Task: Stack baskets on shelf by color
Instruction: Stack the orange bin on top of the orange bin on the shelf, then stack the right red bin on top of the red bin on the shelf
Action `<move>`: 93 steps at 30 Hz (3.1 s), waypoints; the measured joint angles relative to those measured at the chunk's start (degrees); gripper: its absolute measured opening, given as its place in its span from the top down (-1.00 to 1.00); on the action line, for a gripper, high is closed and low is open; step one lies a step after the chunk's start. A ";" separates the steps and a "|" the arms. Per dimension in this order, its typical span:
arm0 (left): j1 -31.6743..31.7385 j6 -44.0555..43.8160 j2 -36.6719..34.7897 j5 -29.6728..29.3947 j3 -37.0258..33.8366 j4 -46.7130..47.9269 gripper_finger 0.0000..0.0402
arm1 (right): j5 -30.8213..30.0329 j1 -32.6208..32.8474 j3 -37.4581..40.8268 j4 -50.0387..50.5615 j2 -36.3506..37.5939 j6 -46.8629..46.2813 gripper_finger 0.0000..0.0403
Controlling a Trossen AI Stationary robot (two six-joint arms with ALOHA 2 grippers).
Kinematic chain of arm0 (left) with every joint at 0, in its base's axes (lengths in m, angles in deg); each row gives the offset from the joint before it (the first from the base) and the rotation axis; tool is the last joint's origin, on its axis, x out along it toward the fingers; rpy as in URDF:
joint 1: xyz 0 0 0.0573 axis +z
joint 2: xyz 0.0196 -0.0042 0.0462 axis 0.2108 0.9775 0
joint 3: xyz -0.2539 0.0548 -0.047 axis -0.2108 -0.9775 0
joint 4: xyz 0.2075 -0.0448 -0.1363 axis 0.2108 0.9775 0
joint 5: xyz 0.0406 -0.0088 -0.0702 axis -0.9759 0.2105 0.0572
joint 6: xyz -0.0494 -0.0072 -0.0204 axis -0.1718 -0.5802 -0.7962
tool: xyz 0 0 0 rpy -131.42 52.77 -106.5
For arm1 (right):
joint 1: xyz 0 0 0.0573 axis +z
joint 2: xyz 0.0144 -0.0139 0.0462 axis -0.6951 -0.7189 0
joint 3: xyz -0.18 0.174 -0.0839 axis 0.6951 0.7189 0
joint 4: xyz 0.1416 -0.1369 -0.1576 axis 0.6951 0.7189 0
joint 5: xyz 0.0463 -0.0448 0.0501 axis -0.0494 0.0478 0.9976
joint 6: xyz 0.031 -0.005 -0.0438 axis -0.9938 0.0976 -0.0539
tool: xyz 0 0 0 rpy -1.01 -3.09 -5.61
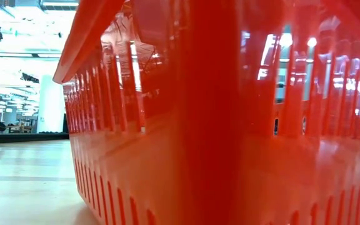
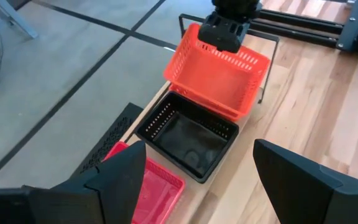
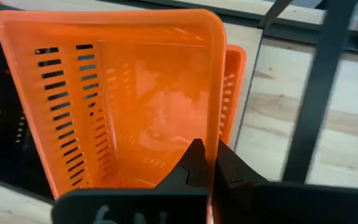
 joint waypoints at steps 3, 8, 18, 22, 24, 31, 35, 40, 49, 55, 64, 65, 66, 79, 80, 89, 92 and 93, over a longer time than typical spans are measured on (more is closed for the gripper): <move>0.00 0.36 0.00 0.78 0.00 0.00 -0.42 | -0.79 0.24 -0.01 -0.25 -1.33 -1.04 0.99; 0.00 1.26 0.00 0.77 0.00 0.05 -0.42 | -0.71 0.47 -0.01 -0.75 -3.78 -1.48 0.99; 0.11 2.53 0.00 0.75 0.00 -0.06 -0.42 | -1.47 0.92 -0.12 -2.16 -3.85 2.04 0.59; 0.11 2.53 0.00 0.53 0.00 -0.19 -0.42 | -2.45 0.88 -1.44 -0.91 -2.87 3.60 0.38; 0.11 2.53 0.00 0.33 0.00 -0.18 -0.42 | -2.55 0.86 -2.21 -0.88 -2.34 5.11 0.28; 0.15 2.09 0.00 0.31 0.00 0.06 -0.42 | -2.13 0.89 -5.71 -0.82 -0.40 8.32 0.02; -0.07 0.52 0.23 2.20 0.07 3.27 -0.42 | 3.71 1.02 -10.03 2.60 1.62 14.85 0.00; -1.52 -1.20 1.93 11.10 -3.10 5.86 -0.42 | 8.10 3.01 -13.79 11.11 5.56 22.76 0.06; -6.69 -4.35 8.08 17.05 -7.50 3.25 -0.42 | 8.21 9.14 -14.01 23.06 13.37 21.12 0.10; -9.49 -4.53 9.22 14.45 -7.48 2.79 -0.42 | 9.18 21.53 -12.64 28.40 16.49 10.50 0.11; -10.12 -4.66 8.81 12.57 -7.43 2.61 -0.42 | 8.44 47.69 -5.97 29.39 16.80 -10.53 0.16; -10.12 -4.76 8.81 12.41 -7.43 2.50 -0.42 | 8.44 50.55 -4.62 29.44 16.58 -13.82 0.16; -10.12 -5.12 8.81 12.38 -7.43 2.25 -0.42 | 8.44 53.39 -3.17 29.52 16.32 -17.36 0.16; -10.16 -8.25 8.81 12.42 -7.43 -3.12 -0.42 | 12.32 84.47 9.12 15.35 12.76 -56.66 0.16; -10.16 -8.37 8.81 12.42 -7.43 -3.17 -0.42 | 12.38 86.16 10.02 12.92 12.15 -58.36 0.15; -11.39 -10.41 8.81 12.68 -7.43 -3.30 -0.42 | 15.69 94.06 14.25 3.28 3.89 -62.00 0.06; -12.09 -11.24 8.81 12.73 -7.43 -4.07 -0.42 | 18.33 93.93 15.42 3.56 1.84 -58.28 -0.02; -12.32 -11.62 8.81 12.74 -7.43 -4.30 -0.42 | 18.68 93.79 15.89 3.23 1.27 -57.21 -0.05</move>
